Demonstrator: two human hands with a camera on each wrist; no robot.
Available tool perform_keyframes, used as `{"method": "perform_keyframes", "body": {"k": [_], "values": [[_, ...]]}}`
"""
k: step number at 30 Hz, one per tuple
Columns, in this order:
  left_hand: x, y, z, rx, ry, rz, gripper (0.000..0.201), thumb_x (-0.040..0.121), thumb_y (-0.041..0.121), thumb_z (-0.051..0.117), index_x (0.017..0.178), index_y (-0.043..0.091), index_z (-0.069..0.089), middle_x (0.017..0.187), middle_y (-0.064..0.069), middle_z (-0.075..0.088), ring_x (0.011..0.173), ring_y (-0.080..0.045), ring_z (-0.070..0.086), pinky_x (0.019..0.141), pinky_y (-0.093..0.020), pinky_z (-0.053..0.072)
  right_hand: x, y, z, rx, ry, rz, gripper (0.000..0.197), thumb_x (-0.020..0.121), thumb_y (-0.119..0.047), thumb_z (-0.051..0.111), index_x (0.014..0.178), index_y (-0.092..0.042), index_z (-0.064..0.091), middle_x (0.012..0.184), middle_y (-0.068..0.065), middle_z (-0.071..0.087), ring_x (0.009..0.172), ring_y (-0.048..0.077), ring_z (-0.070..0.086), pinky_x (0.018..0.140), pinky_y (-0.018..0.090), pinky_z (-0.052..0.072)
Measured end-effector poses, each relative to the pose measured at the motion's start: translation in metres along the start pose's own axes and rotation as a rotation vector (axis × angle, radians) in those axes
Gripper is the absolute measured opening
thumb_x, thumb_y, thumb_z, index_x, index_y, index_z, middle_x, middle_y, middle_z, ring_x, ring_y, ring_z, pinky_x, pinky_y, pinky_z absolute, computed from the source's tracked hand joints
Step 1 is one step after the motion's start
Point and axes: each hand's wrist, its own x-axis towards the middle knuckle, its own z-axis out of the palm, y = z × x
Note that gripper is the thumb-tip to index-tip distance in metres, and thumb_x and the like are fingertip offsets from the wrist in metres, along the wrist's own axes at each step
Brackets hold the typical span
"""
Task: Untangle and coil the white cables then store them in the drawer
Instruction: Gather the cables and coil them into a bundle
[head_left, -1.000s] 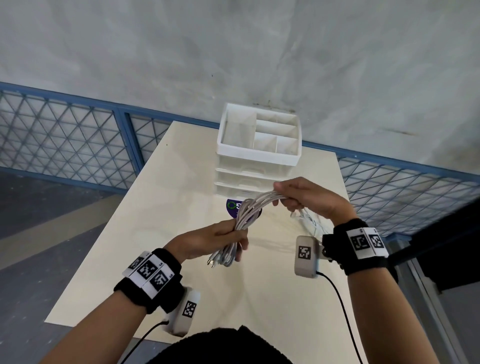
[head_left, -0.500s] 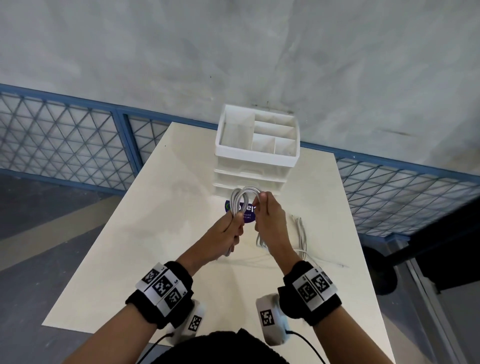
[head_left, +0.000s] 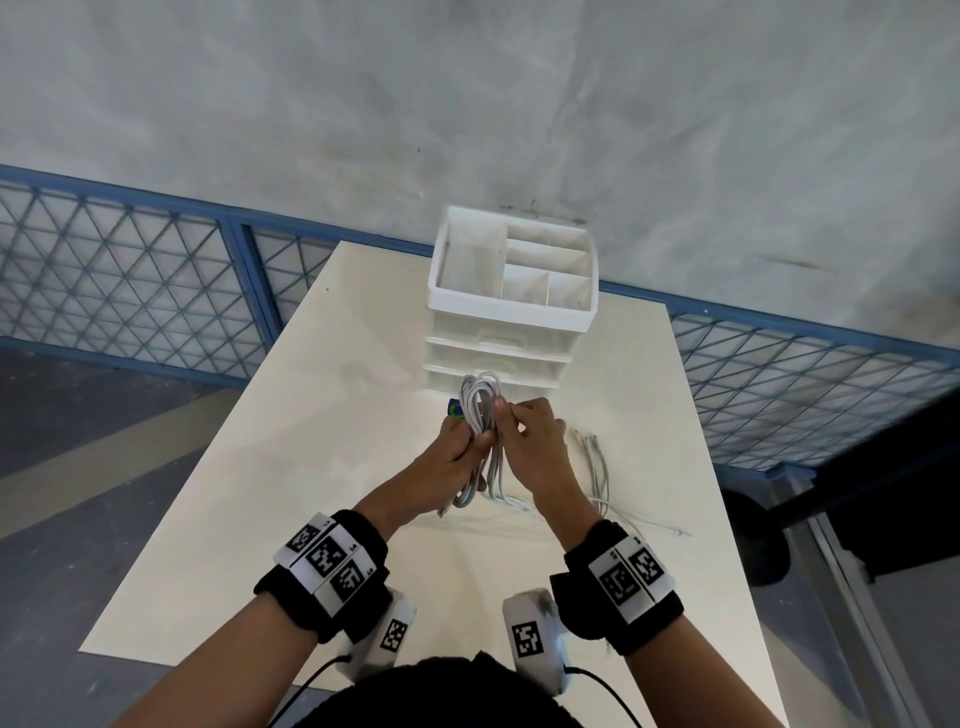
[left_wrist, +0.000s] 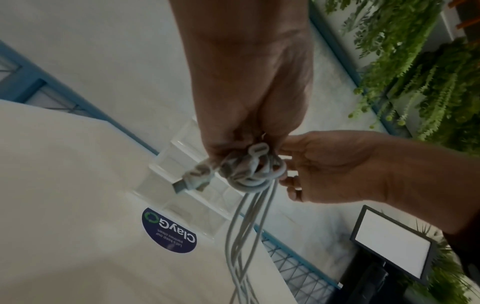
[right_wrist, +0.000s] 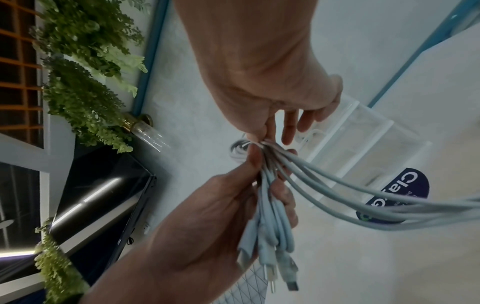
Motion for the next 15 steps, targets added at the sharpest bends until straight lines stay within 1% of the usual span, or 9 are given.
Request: {"method": "perform_keyframes", "body": {"k": [2,3,5,6,7,9,12,14,15], "values": [[-0.002,0.001,-0.003,-0.019,-0.048,-0.013,0.020,0.100,0.024,0.035,0.089,0.011,0.045,0.086,-0.004,0.045,0.062,-0.009,0.055,0.052,-0.009,0.045,0.003,0.001,0.001,-0.019,-0.023,0.043,0.043,0.096,-0.048,0.037,0.085,-0.021,0.069,0.108,0.000,0.050,0.105,0.023,0.043,0.100,0.041,0.033],[-0.003,0.001,-0.003,-0.034,-0.073,-0.019,0.020,0.100,0.024,0.035,0.090,0.013,0.049,0.080,0.001,0.052,0.060,-0.004,0.057,0.053,-0.011,0.046,0.004,0.002,0.002,-0.013,-0.032,0.025,0.047,0.093,-0.053,0.036,0.084,-0.020,0.069,0.105,-0.001,0.055,0.102,0.024,0.048,0.099,0.044,0.037],[-0.005,0.002,-0.003,-0.066,-0.090,-0.019,0.023,0.100,0.023,0.035,0.082,0.020,0.050,0.065,0.012,0.061,0.055,0.003,0.057,0.057,-0.012,0.048,0.005,0.001,-0.001,-0.015,-0.054,-0.060,0.053,0.089,-0.054,0.033,0.069,-0.013,0.059,0.075,0.001,0.059,0.077,0.027,0.056,0.085,0.048,0.048],[-0.006,0.002,-0.003,-0.076,-0.088,-0.011,0.026,0.100,0.022,0.035,0.079,0.021,0.050,0.059,0.015,0.063,0.053,0.003,0.056,0.057,-0.011,0.048,0.005,-0.001,-0.004,-0.019,-0.077,-0.108,0.053,0.092,-0.048,0.033,0.068,-0.006,0.055,0.064,0.006,0.055,0.068,0.029,0.056,0.078,0.047,0.049],[-0.006,0.002,-0.004,-0.088,-0.082,-0.001,0.027,0.100,0.021,0.034,0.079,0.020,0.051,0.057,0.018,0.065,0.053,0.001,0.055,0.057,-0.012,0.047,0.005,-0.001,-0.007,-0.025,-0.102,-0.146,0.051,0.096,-0.041,0.034,0.069,-0.002,0.053,0.060,0.009,0.055,0.066,0.030,0.056,0.074,0.044,0.048],[-0.005,0.001,-0.005,-0.108,-0.092,0.017,0.030,0.101,0.023,0.034,0.086,0.012,0.057,0.063,0.017,0.067,0.055,-0.003,0.053,0.058,-0.014,0.047,0.006,-0.002,-0.014,-0.038,-0.149,-0.188,0.050,0.100,-0.033,0.033,0.071,0.001,0.055,0.061,0.013,0.060,0.068,0.026,0.058,0.069,0.035,0.043],[-0.005,-0.006,-0.007,-0.159,-0.100,0.025,0.030,0.100,0.023,0.034,0.086,0.009,0.057,0.066,0.013,0.065,0.056,-0.006,0.052,0.059,-0.019,0.046,0.002,-0.003,-0.020,-0.031,-0.289,-0.188,0.048,0.102,-0.031,0.028,0.068,-0.008,0.053,0.057,0.000,0.058,0.061,0.013,0.053,0.067,0.025,0.038],[-0.004,-0.007,-0.007,-0.204,-0.094,0.034,0.030,0.099,0.024,0.035,0.080,0.010,0.054,0.061,0.010,0.059,0.056,-0.007,0.051,0.058,-0.019,0.045,-0.003,0.000,-0.018,0.081,-0.361,-0.121,0.048,0.102,-0.035,0.023,0.070,-0.016,0.052,0.062,-0.007,0.057,0.063,0.003,0.055,0.071,0.019,0.040],[-0.003,-0.006,-0.008,-0.234,-0.083,0.039,0.031,0.099,0.025,0.036,0.079,0.011,0.054,0.061,0.008,0.057,0.056,-0.007,0.051,0.058,-0.019,0.044,-0.005,0.002,-0.017,0.160,-0.392,-0.075,0.051,0.102,-0.038,0.018,0.072,-0.018,0.054,0.064,-0.009,0.058,0.062,-0.003,0.056,0.071,0.012,0.042]]}}
